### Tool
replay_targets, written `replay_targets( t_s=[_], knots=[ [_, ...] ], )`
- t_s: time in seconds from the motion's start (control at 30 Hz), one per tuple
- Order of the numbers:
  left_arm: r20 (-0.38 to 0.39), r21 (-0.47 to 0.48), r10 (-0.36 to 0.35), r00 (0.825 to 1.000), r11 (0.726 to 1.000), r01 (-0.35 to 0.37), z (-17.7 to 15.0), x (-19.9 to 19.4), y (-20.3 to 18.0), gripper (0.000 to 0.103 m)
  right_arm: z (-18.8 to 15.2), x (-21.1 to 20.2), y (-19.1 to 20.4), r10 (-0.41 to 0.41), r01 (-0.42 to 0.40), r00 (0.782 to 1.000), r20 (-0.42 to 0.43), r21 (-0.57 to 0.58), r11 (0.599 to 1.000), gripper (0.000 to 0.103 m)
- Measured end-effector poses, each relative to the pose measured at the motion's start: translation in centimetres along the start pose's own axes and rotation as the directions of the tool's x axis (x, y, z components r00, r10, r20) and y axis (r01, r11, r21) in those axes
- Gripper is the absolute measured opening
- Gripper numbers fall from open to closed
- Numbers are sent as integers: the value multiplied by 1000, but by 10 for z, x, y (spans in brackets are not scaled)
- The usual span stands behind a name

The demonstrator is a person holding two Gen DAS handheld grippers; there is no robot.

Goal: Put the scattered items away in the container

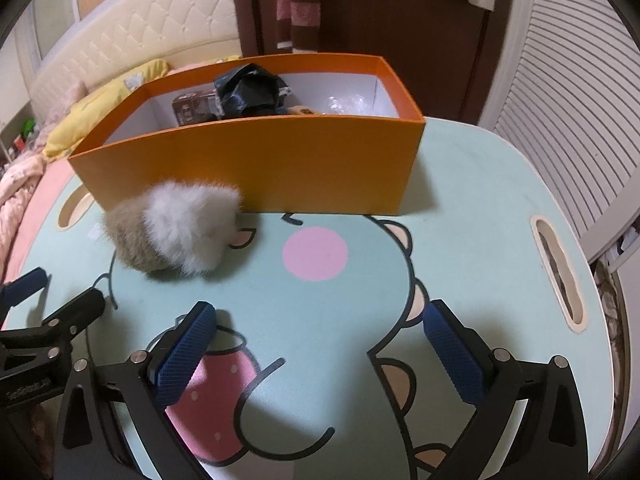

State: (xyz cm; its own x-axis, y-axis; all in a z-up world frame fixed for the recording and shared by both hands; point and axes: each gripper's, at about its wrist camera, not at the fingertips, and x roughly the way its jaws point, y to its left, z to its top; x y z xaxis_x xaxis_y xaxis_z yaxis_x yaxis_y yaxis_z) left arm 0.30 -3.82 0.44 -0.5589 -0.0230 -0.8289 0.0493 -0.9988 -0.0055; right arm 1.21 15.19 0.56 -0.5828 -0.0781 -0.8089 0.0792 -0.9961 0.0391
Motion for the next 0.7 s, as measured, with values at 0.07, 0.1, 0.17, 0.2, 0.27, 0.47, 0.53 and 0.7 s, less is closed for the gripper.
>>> replay_targets(
  t_s=[0.07, 0.1, 0.17, 0.2, 0.27, 0.47, 0.53, 0.7],
  knots=[
    [0, 0, 1, 1000, 1000, -1, 0, 0, 0, 103, 3, -8, 4, 61, -61, 998, 33, -1, 998, 97],
    [0, 0, 1, 1000, 1000, -1, 0, 0, 0, 103, 5, -13, 6, 73, -73, 996, 57, -5, 997, 97],
    [0, 0, 1, 1000, 1000, -1, 0, 0, 0, 103, 11, -20, 12, 96, -95, 991, 91, -22, 995, 97],
    [0, 0, 1, 1000, 1000, -1, 0, 0, 0, 103, 15, -21, 15, 105, -103, 990, 96, -28, 994, 97],
    [0, 0, 1, 1000, 1000, -1, 0, 0, 0, 103, 22, -19, 17, 115, -113, 989, 96, -21, 993, 92],
    [0, 0, 1, 1000, 1000, -1, 0, 0, 0, 103, 38, -1, 21, 97, -98, 993, 70, 1, 995, 84],
    [0, 0, 1, 1000, 1000, -1, 0, 0, 0, 103, 41, 5, 21, 93, -93, 994, 58, -1, 996, 84],
    [0, 0, 1, 1000, 1000, -1, 0, -1, 0, 103, 44, 25, 31, 80, -81, 997, -11, -66, 995, 66]
  ],
)
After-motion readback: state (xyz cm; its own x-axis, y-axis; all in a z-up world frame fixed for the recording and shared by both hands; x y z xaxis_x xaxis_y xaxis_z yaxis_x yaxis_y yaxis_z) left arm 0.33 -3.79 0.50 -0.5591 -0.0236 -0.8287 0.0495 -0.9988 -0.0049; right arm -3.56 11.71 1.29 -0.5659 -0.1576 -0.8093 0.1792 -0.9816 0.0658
